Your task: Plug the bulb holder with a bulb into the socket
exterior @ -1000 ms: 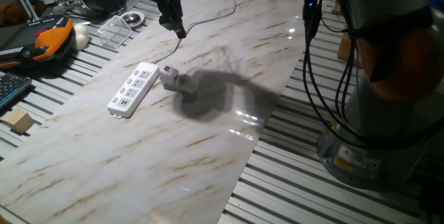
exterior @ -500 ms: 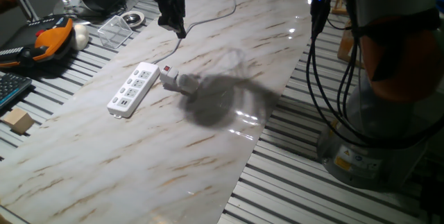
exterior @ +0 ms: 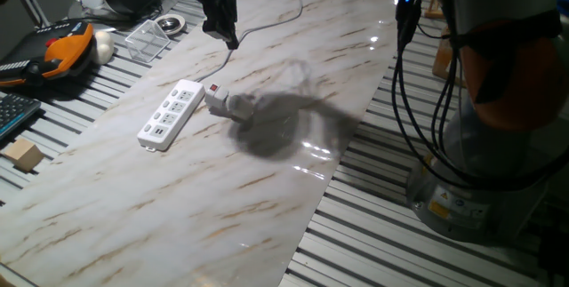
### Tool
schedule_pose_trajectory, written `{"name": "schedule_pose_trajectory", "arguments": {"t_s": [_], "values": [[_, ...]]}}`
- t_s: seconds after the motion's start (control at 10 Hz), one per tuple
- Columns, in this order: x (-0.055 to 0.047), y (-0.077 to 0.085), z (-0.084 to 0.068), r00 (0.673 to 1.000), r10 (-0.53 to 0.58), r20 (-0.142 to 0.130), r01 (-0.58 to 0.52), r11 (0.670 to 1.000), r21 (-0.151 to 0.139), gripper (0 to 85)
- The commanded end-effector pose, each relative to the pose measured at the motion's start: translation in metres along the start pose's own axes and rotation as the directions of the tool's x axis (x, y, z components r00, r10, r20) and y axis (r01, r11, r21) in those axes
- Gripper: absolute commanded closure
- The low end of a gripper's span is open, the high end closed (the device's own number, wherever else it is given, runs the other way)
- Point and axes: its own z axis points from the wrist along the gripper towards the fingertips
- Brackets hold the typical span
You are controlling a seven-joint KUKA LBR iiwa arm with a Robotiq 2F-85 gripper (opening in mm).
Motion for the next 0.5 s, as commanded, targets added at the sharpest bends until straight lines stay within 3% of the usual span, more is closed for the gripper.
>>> {"name": "schedule_pose_trajectory", "arguments": {"t_s": [0.0, 0.1, 0.2, 0.3, 0.4], "values": [[-0.003, 0.001, 0.002, 0.999, 0.041, 0.033, -0.041, 0.999, 0.0, 51.0], [-0.01, 0.002, 0.006, 0.996, 0.067, 0.051, -0.068, 0.998, 0.017, 34.0], [-0.025, 0.002, 0.013, 0.995, 0.09, 0.054, -0.09, 0.996, 0.015, 34.0], [-0.038, 0.003, 0.021, 0.994, 0.088, 0.066, -0.089, 0.996, 0.017, 17.0], [-0.051, 0.002, 0.029, 0.995, 0.073, 0.07, -0.075, 0.997, 0.028, 17.0]]}}
